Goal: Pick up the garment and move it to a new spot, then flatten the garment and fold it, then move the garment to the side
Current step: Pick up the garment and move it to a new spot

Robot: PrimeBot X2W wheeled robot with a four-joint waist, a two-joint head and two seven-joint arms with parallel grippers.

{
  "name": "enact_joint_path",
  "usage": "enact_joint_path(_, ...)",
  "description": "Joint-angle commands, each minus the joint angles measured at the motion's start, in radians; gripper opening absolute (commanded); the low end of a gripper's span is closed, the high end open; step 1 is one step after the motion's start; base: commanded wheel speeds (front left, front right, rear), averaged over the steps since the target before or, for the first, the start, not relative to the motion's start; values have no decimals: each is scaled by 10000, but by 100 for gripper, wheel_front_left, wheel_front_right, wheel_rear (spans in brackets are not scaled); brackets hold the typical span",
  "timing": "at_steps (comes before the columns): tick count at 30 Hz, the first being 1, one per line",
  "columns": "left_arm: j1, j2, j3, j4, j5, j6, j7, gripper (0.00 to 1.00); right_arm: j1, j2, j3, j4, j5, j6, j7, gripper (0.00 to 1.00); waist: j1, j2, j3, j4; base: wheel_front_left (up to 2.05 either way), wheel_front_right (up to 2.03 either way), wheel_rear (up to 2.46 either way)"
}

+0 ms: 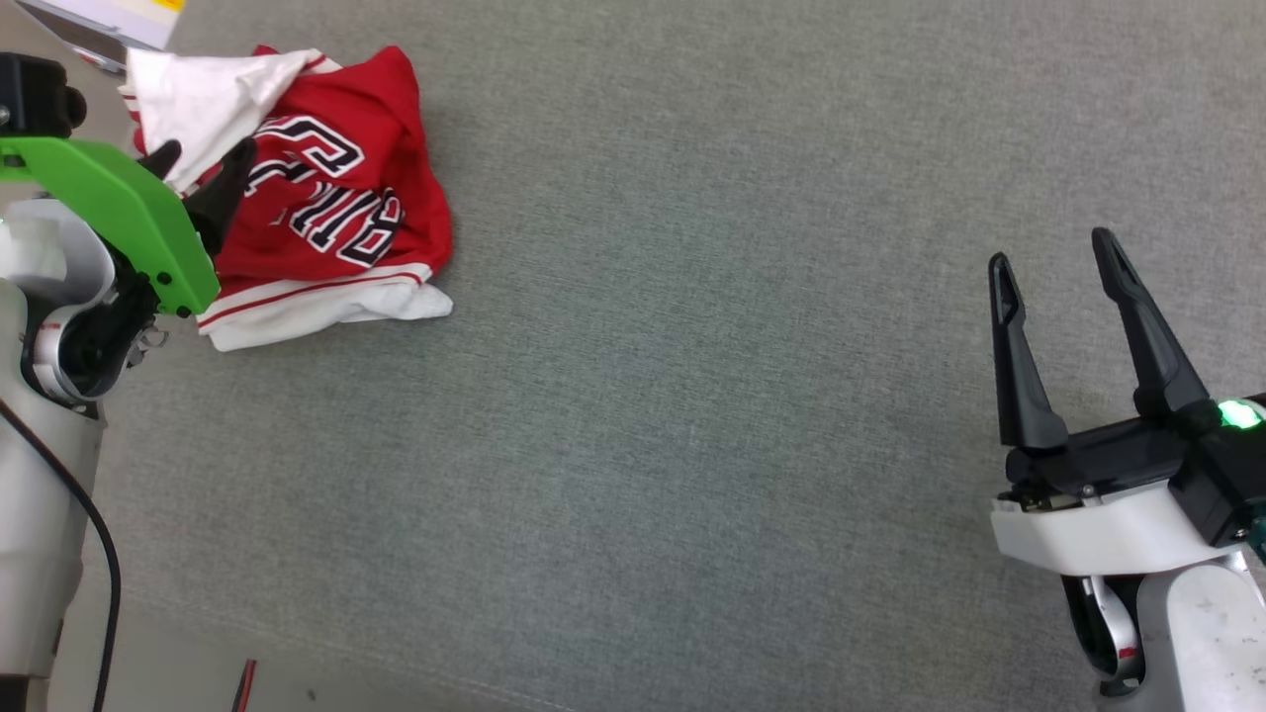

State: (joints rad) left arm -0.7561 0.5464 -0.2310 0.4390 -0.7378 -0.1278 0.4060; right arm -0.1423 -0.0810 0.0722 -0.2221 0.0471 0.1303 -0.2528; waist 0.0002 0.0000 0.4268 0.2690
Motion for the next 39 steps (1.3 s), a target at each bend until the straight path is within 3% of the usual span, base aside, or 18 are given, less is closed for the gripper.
enact_joint_path(1, -304, 146, -178, 8, -318, -27, 415, 100, -226, -81, -35, -92, -35, 4, -90, 100, -2, 0, 396, -272, 0, 0, 0)
enact_joint_path(12, -999, 200, -1902, 1520, -1166, -28, 3086, 100, -680, -171, 38, -182, -49, 4, -90, 100, -2, 0, 1176, -635, 0, 0, 0)
enact_joint_path(21, -1078, -126, -3353, 2381, -1446, -28, 3677, 100, -868, -136, 1, -161, -41, 4, -90, 100, -2, 0, 1406, -806, 0, 0, 0)
enact_joint_path(22, -1090, -104, -3478, 2419, -1502, -28, 3603, 91, -879, -124, -3, -141, -32, 4, -90, 100, -2, 0, 1376, -818, 0, 0, 0)
enact_joint_path(23, -1104, -77, -3562, 2439, -1556, -28, 3520, 21, -881, -111, -17, -125, -24, 4, -90, 100, -2, 0, 1332, -818, 0, 0, 0)
enact_joint_path(24, -1135, -15, -3667, 2435, -1623, -28, 3421, 0, -875, -93, -43, -111, -11, 4, -90, 100, -2, 0, 1265, -809, 0, 0, 0)
enact_joint_path(39, -2305, 2021, -4558, 445, -1241, -28, 44, 0, -296, 259, -242, 73, 279, 4, -90, 100, -2, 0, -517, -866, 0, 0, 0)
